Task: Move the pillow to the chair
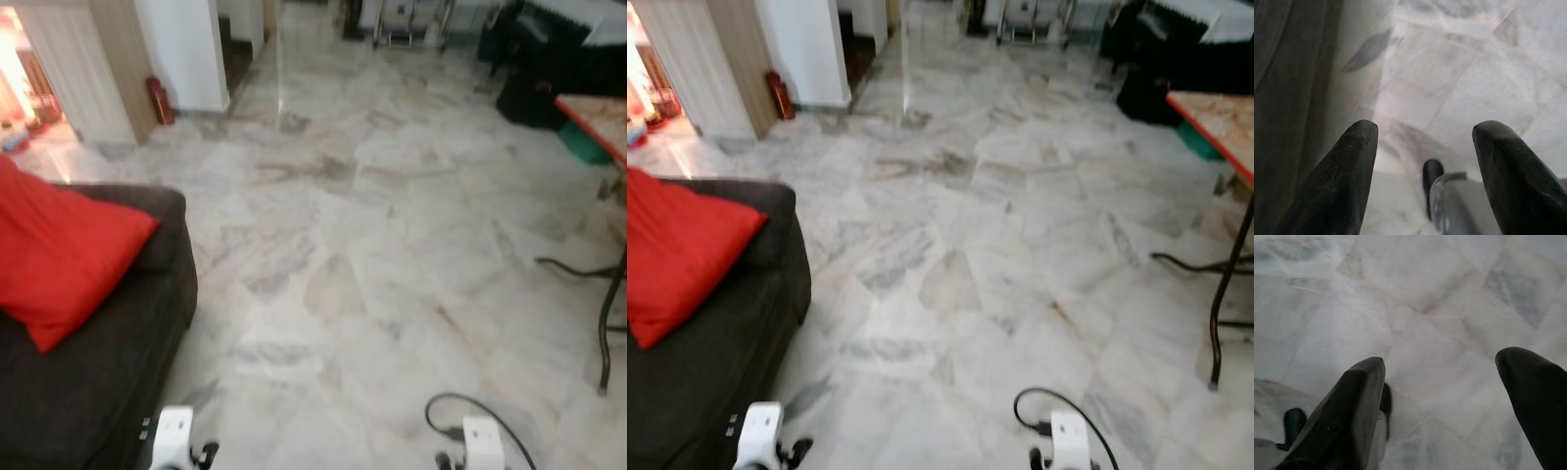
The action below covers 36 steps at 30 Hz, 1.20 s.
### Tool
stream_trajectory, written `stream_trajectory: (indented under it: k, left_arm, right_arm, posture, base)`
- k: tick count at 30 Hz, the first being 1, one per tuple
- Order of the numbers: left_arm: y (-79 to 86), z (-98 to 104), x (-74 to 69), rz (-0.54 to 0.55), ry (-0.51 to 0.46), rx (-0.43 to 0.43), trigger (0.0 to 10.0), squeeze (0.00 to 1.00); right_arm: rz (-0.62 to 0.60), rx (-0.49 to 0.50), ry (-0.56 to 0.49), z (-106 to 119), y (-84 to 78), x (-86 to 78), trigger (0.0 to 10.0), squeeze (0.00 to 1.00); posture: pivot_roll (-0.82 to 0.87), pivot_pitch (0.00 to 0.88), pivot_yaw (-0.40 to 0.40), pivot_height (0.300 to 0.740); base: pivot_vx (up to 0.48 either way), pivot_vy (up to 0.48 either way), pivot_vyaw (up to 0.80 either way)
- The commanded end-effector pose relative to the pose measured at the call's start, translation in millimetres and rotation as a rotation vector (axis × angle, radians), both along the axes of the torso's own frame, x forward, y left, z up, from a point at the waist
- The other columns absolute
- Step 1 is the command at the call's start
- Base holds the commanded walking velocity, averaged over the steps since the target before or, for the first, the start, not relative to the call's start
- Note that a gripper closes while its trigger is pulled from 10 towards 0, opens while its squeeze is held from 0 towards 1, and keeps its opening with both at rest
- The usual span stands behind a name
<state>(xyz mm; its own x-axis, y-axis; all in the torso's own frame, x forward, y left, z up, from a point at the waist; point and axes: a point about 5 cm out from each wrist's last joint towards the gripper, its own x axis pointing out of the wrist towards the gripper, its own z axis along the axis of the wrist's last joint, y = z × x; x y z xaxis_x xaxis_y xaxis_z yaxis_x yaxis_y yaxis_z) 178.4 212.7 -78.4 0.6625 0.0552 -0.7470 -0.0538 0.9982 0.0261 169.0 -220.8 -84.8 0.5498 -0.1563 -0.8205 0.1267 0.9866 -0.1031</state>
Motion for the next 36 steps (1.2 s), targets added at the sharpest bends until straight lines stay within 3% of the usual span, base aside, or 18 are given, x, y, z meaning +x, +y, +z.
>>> stream_trajectory:
  k: [1,36]
  left_arm:
    - [-1.4,-0.1,1.0,-0.009,0.007,-0.002,10.0,0.00]
    - [-6.8,-1.7,-0.2,-0.017,0.013,-0.021,10.0,0.00]
  right_arm:
    - [-0.008,0.003,0.014,-2.1,-1.7,-5.6,10.0,0.00]
    - [-0.017,0.013,-0.003,-1.3,2.0,-2.2,10.0,0.00]
  posture:
    - [0.04,0.000,0.012,0.740]
    - [0.04,0.000,0.012,0.740]
  base:
    - [0.326,0.000,0.00]
    - [0.332,0.000,0.00]
